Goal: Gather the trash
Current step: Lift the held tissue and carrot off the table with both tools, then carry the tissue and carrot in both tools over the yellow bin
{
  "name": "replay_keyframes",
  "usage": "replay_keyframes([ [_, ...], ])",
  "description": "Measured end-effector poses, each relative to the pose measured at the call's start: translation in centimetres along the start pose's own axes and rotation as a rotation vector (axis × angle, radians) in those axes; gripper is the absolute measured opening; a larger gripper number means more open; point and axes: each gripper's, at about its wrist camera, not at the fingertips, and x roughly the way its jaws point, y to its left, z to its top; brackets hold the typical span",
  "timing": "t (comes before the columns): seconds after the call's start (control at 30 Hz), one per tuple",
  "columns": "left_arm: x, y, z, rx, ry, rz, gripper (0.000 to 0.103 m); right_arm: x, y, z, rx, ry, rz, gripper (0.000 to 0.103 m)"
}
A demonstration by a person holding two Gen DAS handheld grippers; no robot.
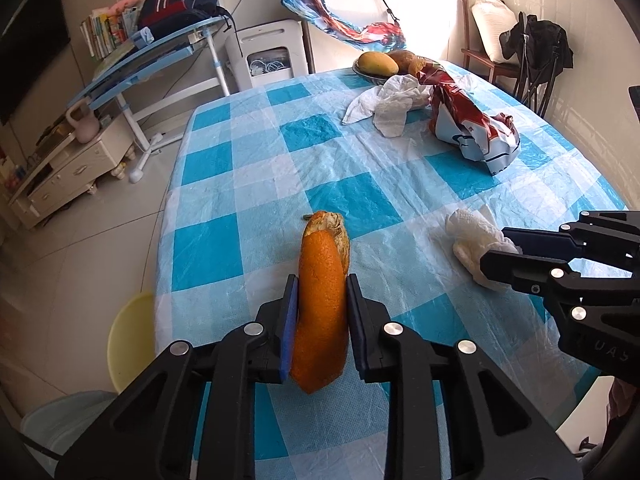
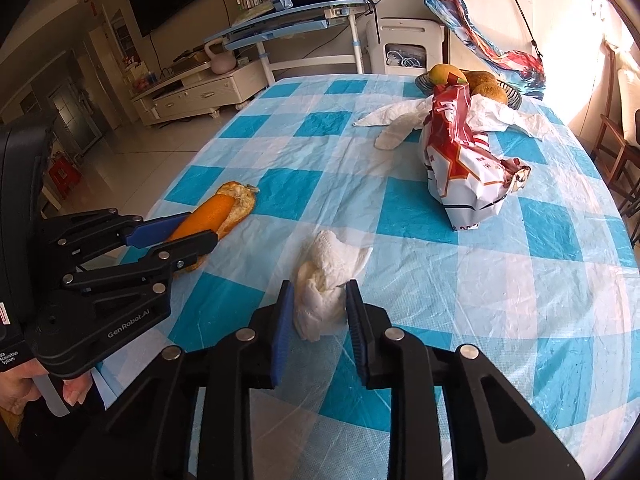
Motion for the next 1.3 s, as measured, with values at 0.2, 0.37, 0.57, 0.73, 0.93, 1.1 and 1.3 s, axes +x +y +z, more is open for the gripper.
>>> replay_keyframes([
  [0.2, -0.5, 1.0, 0.3, -0.055, -0.012, -0.037, 0.02, -0.5, -0.4, 0.4, 0.017, -0.032, -0.008, 0.021],
  [0.37, 0.3, 1.1, 0.2, -0.075, 0.019, -0.027, 0.026, 0.1, -0.6, 0.5, 0.035, -0.007, 0.0, 0.026],
  [0.57, 0.9, 1.1, 0.1, -0.064, 0.03, -0.03, 0.023, 0.7, -0.6, 0.6, 0.031, 0.017, 0.003, 0.026],
  [0.73, -0.1, 1.4, 0.4, -0.081, -0.008, -0.046, 0.018, 0.8, -0.1, 0.5, 0.008, 0.013, 0.0, 0.02],
  [0.93, -2.2, 4.3, 1.1, -0.212, -0.082, -0.071, 0.018, 0.1, -0.3, 0.7, 0.026, -0.027, 0.008, 0.02],
  [1.1, -3.8, 7.9, 1.4, -0.363, -0.144, -0.078, 0.018, -0.7, 0.1, 1.1, 0.028, -0.074, 0.036, 0.02],
  [1.3, -6.1, 11.7, 1.4, -0.475, -0.203, -0.038, 0.018, -1.8, 1.6, 2.1, -0.007, -0.128, 0.089, 0.02],
])
